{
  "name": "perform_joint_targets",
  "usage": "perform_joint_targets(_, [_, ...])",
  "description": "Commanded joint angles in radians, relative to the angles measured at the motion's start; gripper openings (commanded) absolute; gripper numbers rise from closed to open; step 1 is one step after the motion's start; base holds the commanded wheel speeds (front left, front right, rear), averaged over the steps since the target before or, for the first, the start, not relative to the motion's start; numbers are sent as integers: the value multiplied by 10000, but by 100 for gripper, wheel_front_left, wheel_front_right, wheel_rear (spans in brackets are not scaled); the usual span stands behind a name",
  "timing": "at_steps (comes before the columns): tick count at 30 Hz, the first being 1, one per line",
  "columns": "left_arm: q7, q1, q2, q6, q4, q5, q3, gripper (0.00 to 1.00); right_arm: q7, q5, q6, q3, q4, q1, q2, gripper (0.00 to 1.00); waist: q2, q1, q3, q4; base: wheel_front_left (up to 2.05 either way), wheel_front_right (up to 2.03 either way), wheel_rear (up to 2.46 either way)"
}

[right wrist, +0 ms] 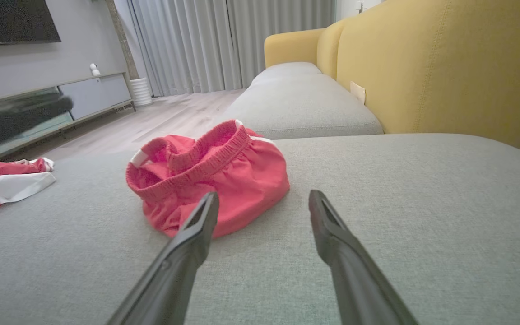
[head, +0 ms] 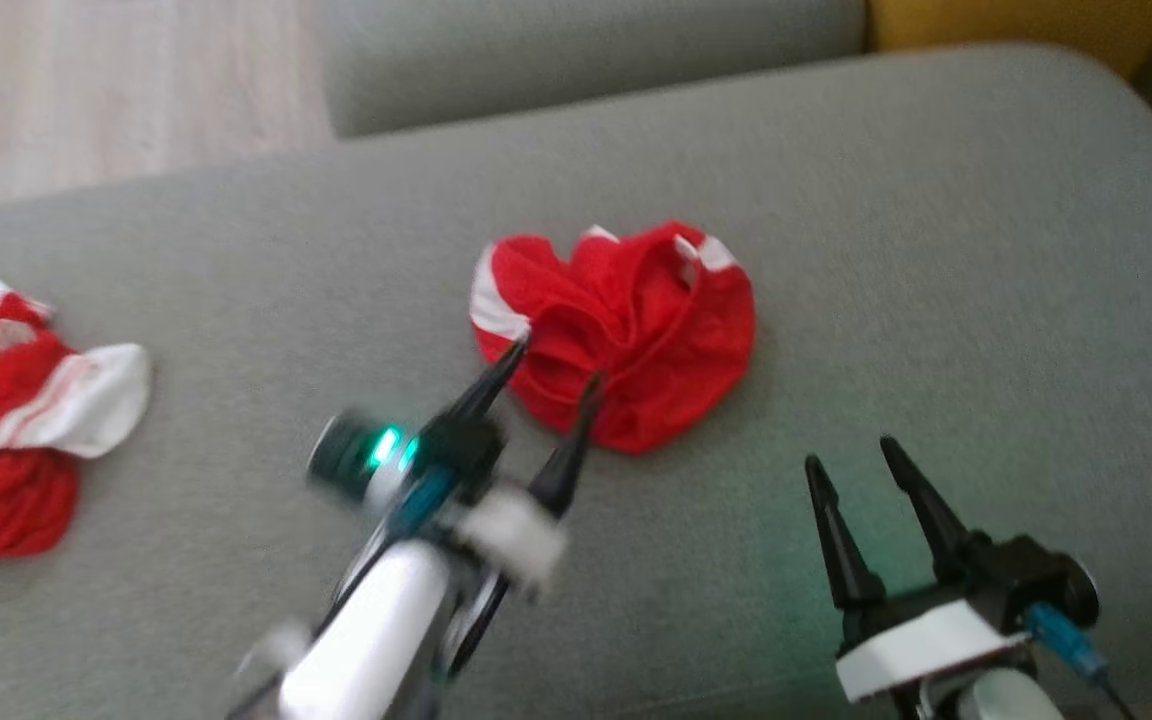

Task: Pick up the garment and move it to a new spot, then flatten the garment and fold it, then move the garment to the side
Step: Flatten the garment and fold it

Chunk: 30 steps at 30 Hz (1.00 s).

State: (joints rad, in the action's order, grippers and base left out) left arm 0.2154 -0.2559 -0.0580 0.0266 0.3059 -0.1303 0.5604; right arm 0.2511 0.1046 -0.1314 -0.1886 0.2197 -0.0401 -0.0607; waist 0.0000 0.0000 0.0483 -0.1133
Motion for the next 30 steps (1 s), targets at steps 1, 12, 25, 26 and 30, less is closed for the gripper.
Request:
perform_joint_targets(1, [-24, -860, 71, 28, -247, -64, -55, 100, 107, 9, 7, -256, -375, 526, -127, 100, 0, 0, 584, -475, 0, 0, 0])
perform_joint_targets(12, [-2218, -5264, 76, 1309, 2009, -3182, 2629, 100, 107, 156, 7, -264, -462, 1323, -51, 100, 0, 0, 2098, -1551, 0, 0, 0])
perform_joint_targets(25, [-2334, -7065, 77, 1782, 4414, -5460, 3508, 100, 107, 356, 7, -480, -301, 1707, 70, 100, 0, 0, 2292, -2011, 0, 0, 0])
perform_joint_targets(26, [-2233, -7131, 77, 1842, 4508, -5604, 3559, 100, 107, 368, 7, -487, -305, 1721, 74, 100, 0, 0, 2301, -2037, 0, 0, 0])
perform_joint_targets(30, [-1896, -7344, 77, 2030, 4811, -6175, 3777, 100, 107, 383, 7, -474, -317, 1732, 84, 100, 0, 0, 2336, -2131, 0, 0, 0])
